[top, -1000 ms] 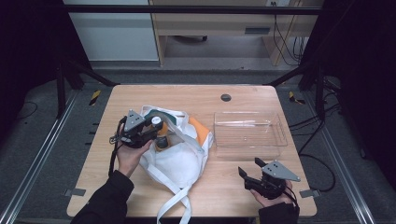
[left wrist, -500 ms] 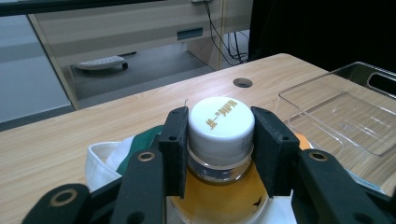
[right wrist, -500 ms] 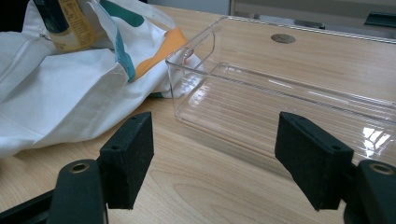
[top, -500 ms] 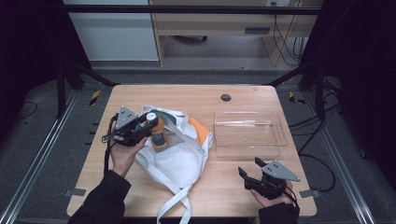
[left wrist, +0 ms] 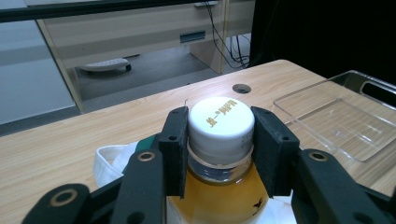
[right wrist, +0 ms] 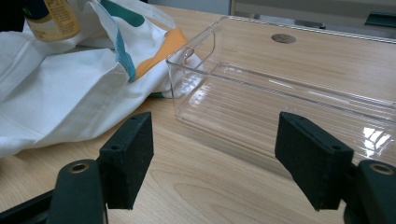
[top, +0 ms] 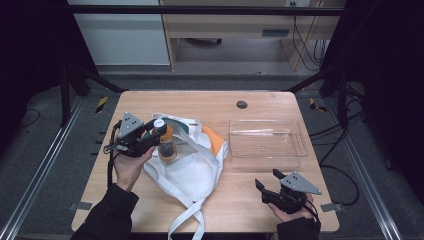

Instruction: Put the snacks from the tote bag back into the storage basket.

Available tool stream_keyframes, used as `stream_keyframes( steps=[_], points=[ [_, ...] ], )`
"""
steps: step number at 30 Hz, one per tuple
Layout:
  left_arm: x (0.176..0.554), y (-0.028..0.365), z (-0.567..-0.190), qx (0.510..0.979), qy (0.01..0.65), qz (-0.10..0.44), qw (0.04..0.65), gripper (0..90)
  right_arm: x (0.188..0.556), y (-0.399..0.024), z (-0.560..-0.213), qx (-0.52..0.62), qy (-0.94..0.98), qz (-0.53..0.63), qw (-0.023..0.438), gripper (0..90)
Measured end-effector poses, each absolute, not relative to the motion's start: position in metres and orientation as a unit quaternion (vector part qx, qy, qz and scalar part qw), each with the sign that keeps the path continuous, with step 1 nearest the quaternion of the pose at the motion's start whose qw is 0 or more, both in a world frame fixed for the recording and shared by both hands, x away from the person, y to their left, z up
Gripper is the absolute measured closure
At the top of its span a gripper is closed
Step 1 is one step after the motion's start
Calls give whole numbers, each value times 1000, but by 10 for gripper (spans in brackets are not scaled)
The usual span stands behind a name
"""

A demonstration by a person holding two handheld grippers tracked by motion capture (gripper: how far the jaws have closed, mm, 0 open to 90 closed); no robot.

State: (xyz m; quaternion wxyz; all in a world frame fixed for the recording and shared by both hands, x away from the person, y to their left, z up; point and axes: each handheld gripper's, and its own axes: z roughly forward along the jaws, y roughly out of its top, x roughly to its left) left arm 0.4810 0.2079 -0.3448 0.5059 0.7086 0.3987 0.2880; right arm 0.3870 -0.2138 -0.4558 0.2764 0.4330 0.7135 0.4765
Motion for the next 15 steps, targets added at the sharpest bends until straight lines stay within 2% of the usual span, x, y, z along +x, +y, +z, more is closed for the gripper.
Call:
stream_keyframes(
  steps=[15],
  points=[
    [471, 202, -335, 709, 390, 281, 515, 585, 387, -214, -456, 432, 715, 476, 276, 280]
  ],
)
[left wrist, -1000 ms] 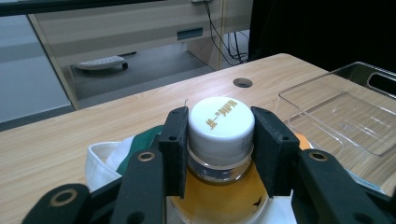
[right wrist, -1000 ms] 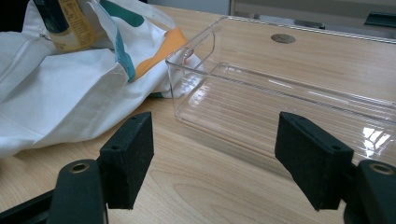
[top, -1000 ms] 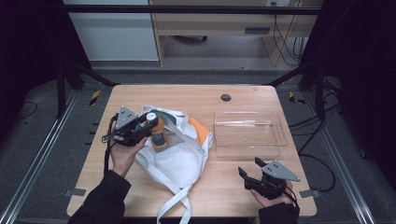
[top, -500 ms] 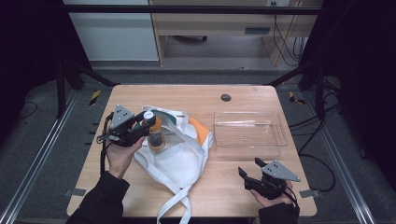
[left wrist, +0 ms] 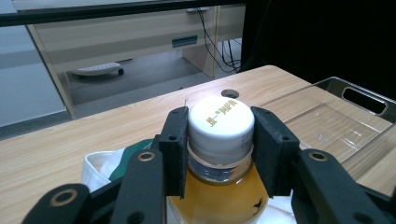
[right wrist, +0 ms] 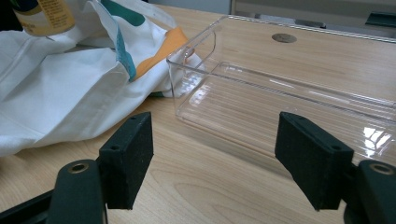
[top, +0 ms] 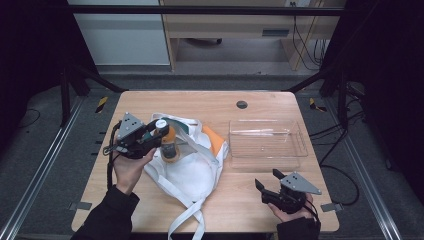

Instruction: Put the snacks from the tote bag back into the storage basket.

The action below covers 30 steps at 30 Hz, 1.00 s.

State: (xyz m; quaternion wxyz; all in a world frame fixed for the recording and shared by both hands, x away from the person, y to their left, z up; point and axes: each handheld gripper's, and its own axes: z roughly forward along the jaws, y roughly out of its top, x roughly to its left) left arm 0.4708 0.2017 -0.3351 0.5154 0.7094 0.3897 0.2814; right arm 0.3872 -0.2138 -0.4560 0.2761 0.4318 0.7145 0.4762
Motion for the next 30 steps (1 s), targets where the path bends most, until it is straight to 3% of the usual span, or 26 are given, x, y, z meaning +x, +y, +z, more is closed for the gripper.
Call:
stream_keyframes(
  steps=[30],
  points=[
    [457, 173, -303, 711, 365, 281, 532, 586, 387, -213, -457, 434, 714, 476, 276, 278]
  ],
)
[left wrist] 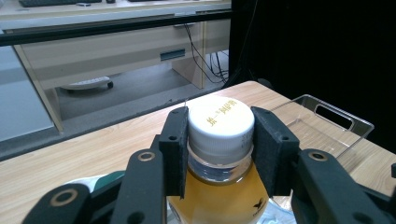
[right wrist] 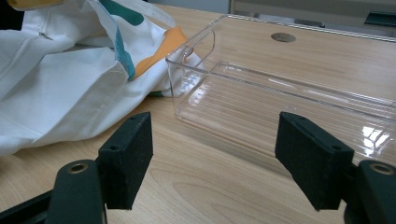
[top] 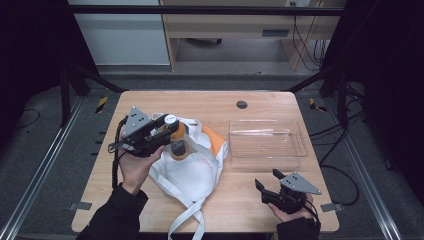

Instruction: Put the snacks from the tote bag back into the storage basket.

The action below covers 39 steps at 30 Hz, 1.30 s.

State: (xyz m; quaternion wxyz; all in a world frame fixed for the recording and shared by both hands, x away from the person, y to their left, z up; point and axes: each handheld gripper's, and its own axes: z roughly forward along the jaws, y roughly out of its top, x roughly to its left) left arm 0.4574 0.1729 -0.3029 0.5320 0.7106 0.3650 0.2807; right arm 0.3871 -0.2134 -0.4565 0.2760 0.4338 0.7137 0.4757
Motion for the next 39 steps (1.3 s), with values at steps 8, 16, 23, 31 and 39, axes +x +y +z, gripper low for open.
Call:
stream_keyframes(
  steps=[8, 16, 23, 31, 39],
  points=[
    [459, 159, -300, 716, 359, 279, 530, 586, 387, -214, -456, 434, 714, 476, 276, 278],
    [464, 150, -298, 716, 359, 277, 531, 586, 387, -214, -456, 434, 713, 477, 276, 278],
    [467, 140, -293, 716, 356, 277, 532, 586, 387, -214, -456, 434, 713, 477, 275, 278],
    [469, 126, -287, 716, 351, 275, 537, 586, 387, -214, -457, 432, 714, 477, 277, 278],
    [471, 109, -284, 718, 342, 272, 542, 586, 387, -214, -457, 434, 712, 479, 274, 277]
  ],
)
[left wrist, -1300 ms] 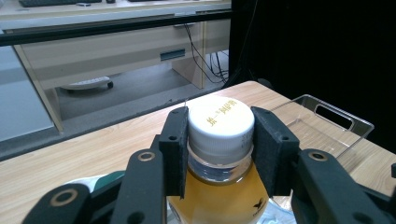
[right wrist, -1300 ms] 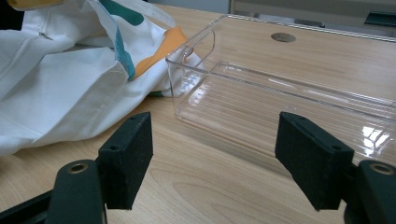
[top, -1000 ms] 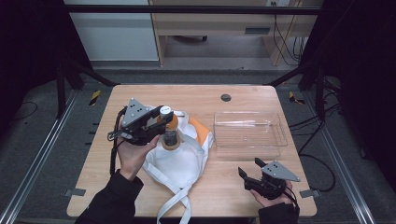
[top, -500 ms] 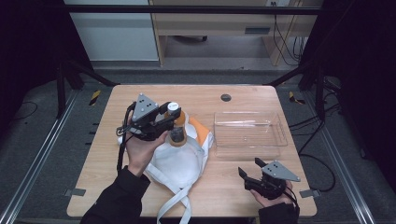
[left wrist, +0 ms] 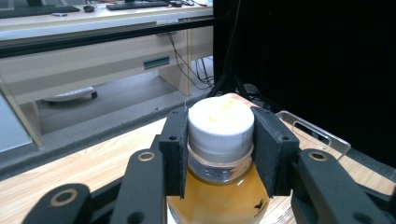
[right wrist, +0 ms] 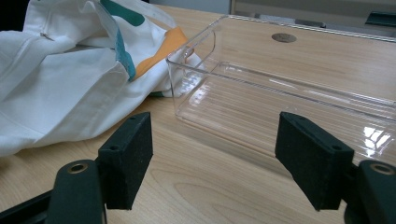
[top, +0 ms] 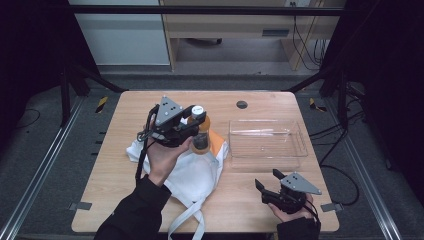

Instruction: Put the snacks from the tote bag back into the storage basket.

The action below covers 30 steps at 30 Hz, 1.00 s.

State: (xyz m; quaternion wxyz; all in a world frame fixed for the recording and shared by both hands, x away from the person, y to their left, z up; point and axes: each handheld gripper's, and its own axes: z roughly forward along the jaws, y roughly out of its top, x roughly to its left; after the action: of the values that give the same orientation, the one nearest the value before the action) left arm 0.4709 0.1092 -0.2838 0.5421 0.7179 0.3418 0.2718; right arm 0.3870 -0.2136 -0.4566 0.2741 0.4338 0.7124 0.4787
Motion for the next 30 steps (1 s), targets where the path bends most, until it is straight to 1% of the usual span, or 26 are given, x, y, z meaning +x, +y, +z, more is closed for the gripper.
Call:
stream_keyframes(
  steps=[12, 30],
  points=[
    [476, 78, -278, 725, 327, 265, 546, 586, 387, -214, -457, 431, 714, 477, 277, 277],
    [487, 45, -275, 725, 321, 260, 552, 586, 387, -214, -457, 431, 715, 478, 274, 276]
  ],
)
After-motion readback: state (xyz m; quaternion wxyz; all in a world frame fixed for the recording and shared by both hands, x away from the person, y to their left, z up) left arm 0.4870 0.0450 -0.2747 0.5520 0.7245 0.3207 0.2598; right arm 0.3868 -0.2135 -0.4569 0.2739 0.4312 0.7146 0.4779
